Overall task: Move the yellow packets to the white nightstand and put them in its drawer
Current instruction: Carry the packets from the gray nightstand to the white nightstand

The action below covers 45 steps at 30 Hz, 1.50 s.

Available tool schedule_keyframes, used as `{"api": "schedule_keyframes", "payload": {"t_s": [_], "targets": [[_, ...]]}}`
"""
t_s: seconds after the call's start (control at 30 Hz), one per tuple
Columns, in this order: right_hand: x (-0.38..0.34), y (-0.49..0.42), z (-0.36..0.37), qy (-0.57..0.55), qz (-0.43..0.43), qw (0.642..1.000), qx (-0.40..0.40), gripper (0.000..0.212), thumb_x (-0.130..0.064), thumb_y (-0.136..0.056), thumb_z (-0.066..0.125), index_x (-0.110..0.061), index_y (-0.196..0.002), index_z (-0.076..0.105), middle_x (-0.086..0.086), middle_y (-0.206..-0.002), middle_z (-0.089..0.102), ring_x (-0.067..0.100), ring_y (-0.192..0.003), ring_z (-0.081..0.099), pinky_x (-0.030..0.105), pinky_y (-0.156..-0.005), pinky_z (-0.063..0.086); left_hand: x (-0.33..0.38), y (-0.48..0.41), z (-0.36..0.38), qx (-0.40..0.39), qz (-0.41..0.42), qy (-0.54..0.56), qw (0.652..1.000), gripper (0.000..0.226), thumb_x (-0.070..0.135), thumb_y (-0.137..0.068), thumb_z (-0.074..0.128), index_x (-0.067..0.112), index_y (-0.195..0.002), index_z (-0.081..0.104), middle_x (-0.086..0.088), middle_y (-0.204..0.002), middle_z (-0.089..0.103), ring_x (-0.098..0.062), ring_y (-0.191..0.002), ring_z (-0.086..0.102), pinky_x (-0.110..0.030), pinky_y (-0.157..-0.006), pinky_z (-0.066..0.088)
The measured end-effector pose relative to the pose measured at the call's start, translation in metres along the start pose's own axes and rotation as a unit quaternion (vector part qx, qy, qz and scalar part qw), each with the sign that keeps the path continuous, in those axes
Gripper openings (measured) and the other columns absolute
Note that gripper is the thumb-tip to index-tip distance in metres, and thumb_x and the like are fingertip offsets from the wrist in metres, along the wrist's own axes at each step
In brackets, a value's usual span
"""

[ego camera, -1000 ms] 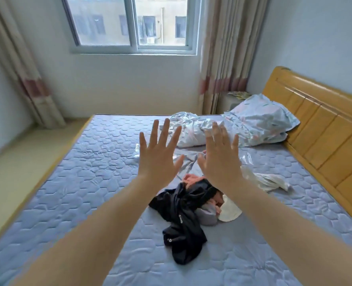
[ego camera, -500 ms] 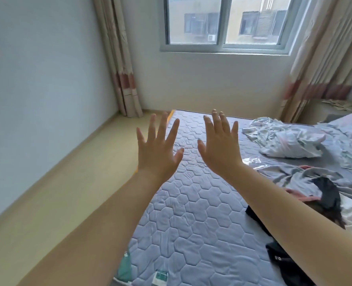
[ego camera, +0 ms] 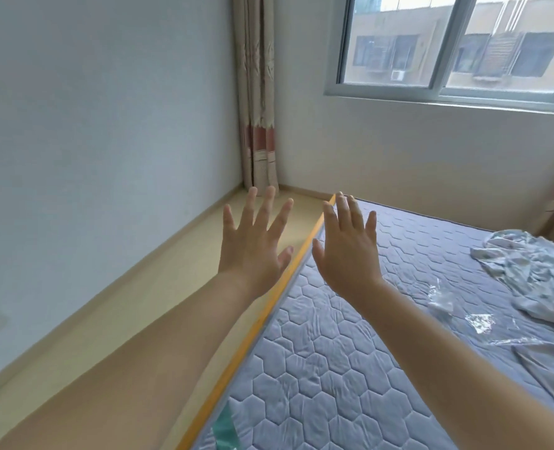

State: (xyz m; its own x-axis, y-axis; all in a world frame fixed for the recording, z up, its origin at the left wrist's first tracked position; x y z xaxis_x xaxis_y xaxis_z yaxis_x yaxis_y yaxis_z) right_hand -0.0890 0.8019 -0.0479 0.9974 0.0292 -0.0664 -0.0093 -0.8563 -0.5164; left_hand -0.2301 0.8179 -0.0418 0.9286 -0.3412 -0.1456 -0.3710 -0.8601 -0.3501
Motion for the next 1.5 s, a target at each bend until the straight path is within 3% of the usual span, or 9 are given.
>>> {"api": "schedule_keyframes", "payload": {"t_s": [0.13,0.27,0.57,0.7,0.9,1.07,1.27,1.4,1.5], "targets": [[-0.031,-0.043,0.029,-0.005,0.001,1.0,-0.012,0.063,-0.027,-0.086,0.06,-0.002,-0.14,0.039,0.02,-0.15,0.032,0.036,-0.141,0.026,0.059,-0.11,0.019,-0.044,-0.037,0.018,-0.002,-0.006,0.016,1.0,0.072,0.054,-0.097,0.023,0.028,-0.15,-0.018,-0.002,-0.158,-0.023,-0.027,-0.145,-0.021,-0.058,-0.113,-0.004],[-0.071,-0.088,0.056,0.005,0.001,1.0,-0.009,0.064,-0.029,-0.089,0.055,-0.003,-0.144,0.033,0.018,-0.154,0.024,0.034,-0.144,0.018,0.057,-0.114,0.011,-0.102,-0.062,0.042,-0.001,0.004,0.007,1.0,0.071,0.055,-0.097,0.022,0.028,-0.149,-0.019,-0.003,-0.158,-0.023,-0.028,-0.145,-0.021,-0.058,-0.113,-0.003],[-0.205,-0.198,0.119,0.024,0.087,0.995,0.037,0.064,-0.031,-0.09,0.05,-0.008,-0.146,0.028,0.013,-0.156,0.02,0.03,-0.145,0.015,0.054,-0.114,0.011,-0.294,-0.143,0.082,0.029,0.078,0.025,0.996,0.073,0.054,-0.097,0.024,0.029,-0.149,-0.021,-0.003,-0.158,-0.023,-0.027,-0.145,-0.021,-0.058,-0.113,-0.004],[-0.273,-0.255,0.16,0.018,0.113,0.993,0.03,0.063,-0.031,-0.088,0.053,-0.006,-0.143,0.035,0.016,-0.153,0.028,0.032,-0.143,0.023,0.054,-0.113,0.015,-0.376,-0.177,0.107,0.02,0.111,0.047,0.993,0.073,0.054,-0.096,0.023,0.03,-0.148,-0.022,-0.002,-0.157,-0.026,-0.027,-0.144,-0.024,-0.058,-0.113,-0.006],[-0.328,-0.331,0.206,0.049,0.12,0.991,0.016,0.062,-0.042,-0.09,0.028,-0.006,-0.138,0.041,0.016,-0.148,0.036,0.033,-0.139,0.032,0.057,-0.11,0.026,-0.465,-0.243,0.14,0.025,0.125,0.061,0.99,0.071,0.053,-0.095,0.02,0.028,-0.146,-0.024,-0.002,-0.158,-0.024,-0.027,-0.144,-0.023,-0.058,-0.113,-0.006],[-0.31,-0.374,0.223,0.084,0.135,0.987,0.035,0.063,-0.043,-0.089,0.028,-0.005,-0.137,0.043,0.017,-0.146,0.04,0.033,-0.136,0.037,0.056,-0.108,0.029,-0.46,-0.311,0.16,0.041,0.14,0.122,0.982,0.071,0.051,-0.097,0.026,0.029,-0.151,-0.013,-0.002,-0.159,-0.019,-0.026,-0.145,-0.02,-0.059,-0.113,-0.004],[-0.239,-0.444,0.255,0.116,0.169,0.978,0.04,0.063,-0.042,-0.09,0.025,-0.007,-0.14,0.04,0.016,-0.149,0.036,0.032,-0.138,0.034,0.056,-0.109,0.026,-0.415,-0.408,0.2,0.062,0.177,0.148,0.971,0.071,0.053,-0.097,0.027,0.031,-0.151,-0.013,-0.002,-0.159,-0.019,-0.026,-0.145,-0.019,-0.058,-0.113,-0.005],[-0.173,-0.514,0.297,0.13,0.168,0.977,0.021,0.06,-0.039,-0.097,0.036,-0.01,-0.148,0.025,0.013,-0.157,0.019,0.029,-0.145,0.015,0.052,-0.115,0.01,-0.386,-0.501,0.231,0.08,0.18,0.139,0.971,0.071,0.053,-0.096,0.027,0.032,-0.151,-0.013,-0.001,-0.159,-0.019,-0.026,-0.145,-0.02,-0.057,-0.113,-0.006],[-0.12,-0.574,0.328,0.13,0.179,0.975,0.018,0.061,-0.041,-0.098,0.036,-0.012,-0.149,0.021,0.011,-0.158,0.015,0.028,-0.146,0.011,0.051,-0.116,0.007,-0.362,-0.579,0.252,0.115,0.196,0.124,0.966,0.071,0.052,-0.095,0.03,0.03,-0.152,-0.006,-0.005,-0.161,-0.011,-0.029,-0.147,-0.013,-0.06,-0.113,-0.003]]}}
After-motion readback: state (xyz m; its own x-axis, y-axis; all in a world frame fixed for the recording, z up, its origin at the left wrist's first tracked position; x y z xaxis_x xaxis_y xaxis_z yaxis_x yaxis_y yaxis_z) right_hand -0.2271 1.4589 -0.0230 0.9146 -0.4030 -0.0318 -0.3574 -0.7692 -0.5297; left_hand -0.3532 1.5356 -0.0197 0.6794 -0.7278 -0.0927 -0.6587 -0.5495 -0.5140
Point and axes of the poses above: each hand's wrist, its own y-axis away from the middle knuckle, its own z-axis out of the palm, x = y × z, the point moved 6 cm from there along -y, towards the middle knuckle
